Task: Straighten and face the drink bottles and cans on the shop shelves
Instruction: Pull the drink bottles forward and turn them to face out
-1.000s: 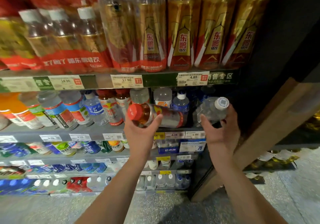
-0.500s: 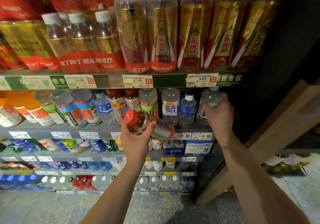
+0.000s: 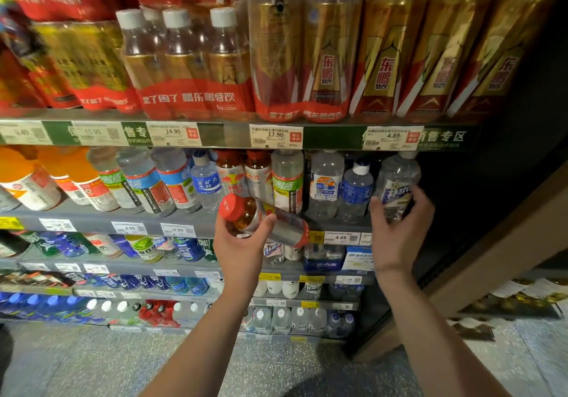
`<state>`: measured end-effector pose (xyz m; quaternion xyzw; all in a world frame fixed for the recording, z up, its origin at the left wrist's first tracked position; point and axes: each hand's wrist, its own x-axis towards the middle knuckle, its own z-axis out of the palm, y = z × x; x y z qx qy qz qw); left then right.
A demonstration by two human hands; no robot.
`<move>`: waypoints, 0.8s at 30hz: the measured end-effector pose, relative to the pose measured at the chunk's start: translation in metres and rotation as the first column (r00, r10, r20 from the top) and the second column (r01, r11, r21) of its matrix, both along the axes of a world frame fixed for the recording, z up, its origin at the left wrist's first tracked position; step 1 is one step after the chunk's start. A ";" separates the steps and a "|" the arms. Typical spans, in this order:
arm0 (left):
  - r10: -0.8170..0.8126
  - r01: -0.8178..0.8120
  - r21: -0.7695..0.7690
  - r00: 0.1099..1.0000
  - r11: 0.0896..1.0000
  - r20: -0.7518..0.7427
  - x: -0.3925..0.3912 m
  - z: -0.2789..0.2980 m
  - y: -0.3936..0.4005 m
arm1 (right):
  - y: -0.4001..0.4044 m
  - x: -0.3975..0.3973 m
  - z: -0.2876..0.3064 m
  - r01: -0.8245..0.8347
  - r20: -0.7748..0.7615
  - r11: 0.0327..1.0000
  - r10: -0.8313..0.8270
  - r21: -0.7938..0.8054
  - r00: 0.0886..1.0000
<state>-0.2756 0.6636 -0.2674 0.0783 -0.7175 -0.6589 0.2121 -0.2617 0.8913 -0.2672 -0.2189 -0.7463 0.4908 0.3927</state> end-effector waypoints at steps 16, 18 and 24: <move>-0.040 0.041 0.080 0.999 0.996 -0.013 -0.029 0.013 -0.137 | -0.162 -0.090 0.028 -0.093 0.288 0.962 0.015 0.257 0.958; -0.074 0.075 0.102 0.997 0.992 -0.010 -0.033 0.012 -0.153 | -0.163 -0.099 0.028 -0.038 0.301 0.950 -0.060 0.309 0.952; -0.190 0.186 0.080 0.981 0.979 0.035 -0.044 0.002 -0.183 | -0.158 -0.099 0.026 0.000 0.375 0.874 -0.209 0.487 0.903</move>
